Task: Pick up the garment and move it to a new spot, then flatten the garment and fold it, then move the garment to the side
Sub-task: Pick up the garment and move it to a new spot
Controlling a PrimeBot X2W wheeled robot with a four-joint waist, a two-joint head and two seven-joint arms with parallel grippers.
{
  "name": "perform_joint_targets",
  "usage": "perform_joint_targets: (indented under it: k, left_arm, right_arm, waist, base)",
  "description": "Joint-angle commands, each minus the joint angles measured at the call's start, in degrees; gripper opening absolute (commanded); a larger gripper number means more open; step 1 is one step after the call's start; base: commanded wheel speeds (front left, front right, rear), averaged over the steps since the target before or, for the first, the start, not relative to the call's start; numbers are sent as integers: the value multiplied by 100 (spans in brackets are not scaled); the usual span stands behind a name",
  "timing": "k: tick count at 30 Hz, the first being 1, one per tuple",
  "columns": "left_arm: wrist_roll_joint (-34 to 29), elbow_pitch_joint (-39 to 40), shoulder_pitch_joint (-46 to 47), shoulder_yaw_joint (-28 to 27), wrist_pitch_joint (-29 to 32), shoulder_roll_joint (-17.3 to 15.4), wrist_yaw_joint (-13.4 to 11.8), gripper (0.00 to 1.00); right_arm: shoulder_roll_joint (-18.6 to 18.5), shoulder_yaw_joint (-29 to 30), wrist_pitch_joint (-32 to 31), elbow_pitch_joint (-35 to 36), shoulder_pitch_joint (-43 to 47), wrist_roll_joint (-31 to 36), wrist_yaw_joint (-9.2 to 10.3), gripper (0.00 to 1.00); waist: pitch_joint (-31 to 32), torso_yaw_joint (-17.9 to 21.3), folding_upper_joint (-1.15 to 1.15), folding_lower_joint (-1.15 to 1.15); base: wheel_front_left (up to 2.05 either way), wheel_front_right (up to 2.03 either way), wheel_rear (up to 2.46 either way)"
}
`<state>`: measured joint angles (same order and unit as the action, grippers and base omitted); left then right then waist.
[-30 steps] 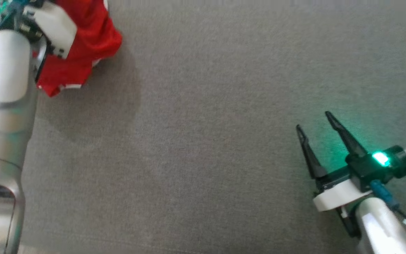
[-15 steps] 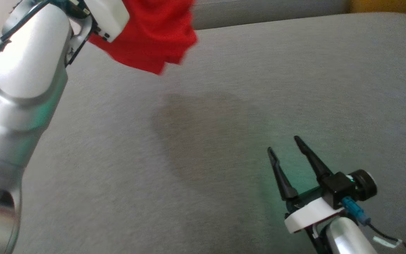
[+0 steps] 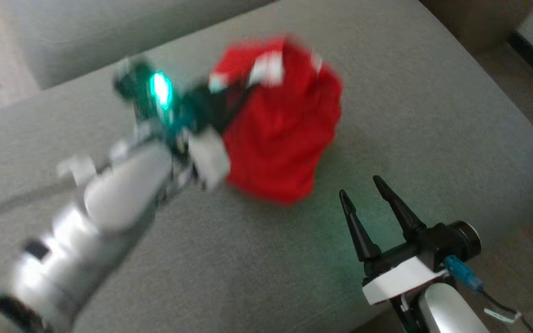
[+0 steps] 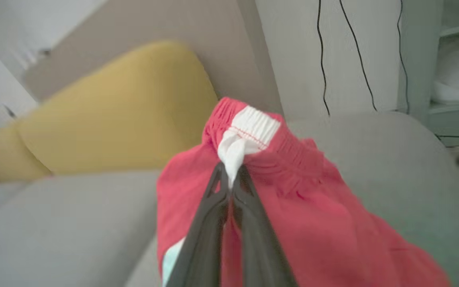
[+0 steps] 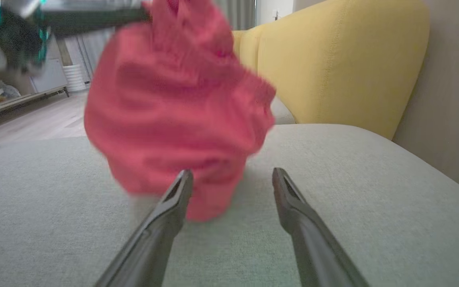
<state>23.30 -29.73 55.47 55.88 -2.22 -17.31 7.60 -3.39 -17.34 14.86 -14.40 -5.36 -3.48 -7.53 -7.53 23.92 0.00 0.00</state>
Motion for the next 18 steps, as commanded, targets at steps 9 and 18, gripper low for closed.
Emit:
perform_joint_targets:
  k: [9,18]
  left_arm:
    - [211,-1124,-1400,-104,-1145,369,-621,75]
    - [-28,140,-3040,-1495,-1275,737,-1865,100]
  right_arm:
    - [50,135,14,231,-206,-57,4,100]
    - [51,789,14,129,158,-179,4,100]
  waist:
    - [-404,-148,0,0]
    - [114,-1179,0,0]
  base:
    - [0,0,0]
    - [0,0,0]
